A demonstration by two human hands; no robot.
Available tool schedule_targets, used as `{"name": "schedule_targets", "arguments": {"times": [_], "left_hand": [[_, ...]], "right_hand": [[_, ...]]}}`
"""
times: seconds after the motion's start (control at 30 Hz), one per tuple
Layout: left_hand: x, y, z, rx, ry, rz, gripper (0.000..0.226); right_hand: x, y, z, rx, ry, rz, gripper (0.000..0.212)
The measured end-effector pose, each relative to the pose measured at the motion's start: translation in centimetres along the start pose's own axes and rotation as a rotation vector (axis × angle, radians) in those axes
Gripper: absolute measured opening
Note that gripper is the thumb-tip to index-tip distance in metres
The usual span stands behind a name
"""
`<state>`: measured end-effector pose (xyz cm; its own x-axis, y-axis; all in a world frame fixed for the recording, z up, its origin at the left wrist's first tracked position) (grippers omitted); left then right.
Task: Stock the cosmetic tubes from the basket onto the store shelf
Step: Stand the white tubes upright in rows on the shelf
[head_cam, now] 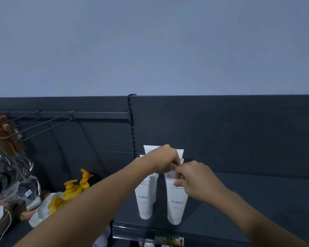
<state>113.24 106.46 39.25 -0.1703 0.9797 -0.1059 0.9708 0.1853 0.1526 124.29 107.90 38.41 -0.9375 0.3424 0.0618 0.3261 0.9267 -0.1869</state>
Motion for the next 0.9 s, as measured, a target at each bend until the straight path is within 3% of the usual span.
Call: {"name": "schedule_targets", "arguments": {"times": [0.3, 0.53, 0.9], "left_hand": [[0.9, -2.0, 1.2, -0.067, 0.001, -0.019, 0.016], [0.9, -2.0, 1.4, -0.099, -0.003, 0.018, 0.026], [0.1, -2.9, 1.1, -0.173, 0.097, 0.02, 0.021]], "right_hand": [[1.2, 0.9, 1.8, -0.017, 0.029, 0.006, 0.01], [1.6, 0.5, 2.1, -0.002, 0.089, -0.002, 0.01], [1.8, -0.2, 2.7, 0.003, 0.077, -0.006, 0.011]]}}
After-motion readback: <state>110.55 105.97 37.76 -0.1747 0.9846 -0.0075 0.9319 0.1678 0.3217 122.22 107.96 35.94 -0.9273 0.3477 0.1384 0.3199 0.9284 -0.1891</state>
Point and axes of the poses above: each hand's wrist, its own x-axis towards the middle knuckle, its own z-axis out of the palm, y = z × x, the point moved 7 cm from there along x, towards the middle knuckle, and after that the axes turned 7 degrees about -y, right-handed, at the moved point
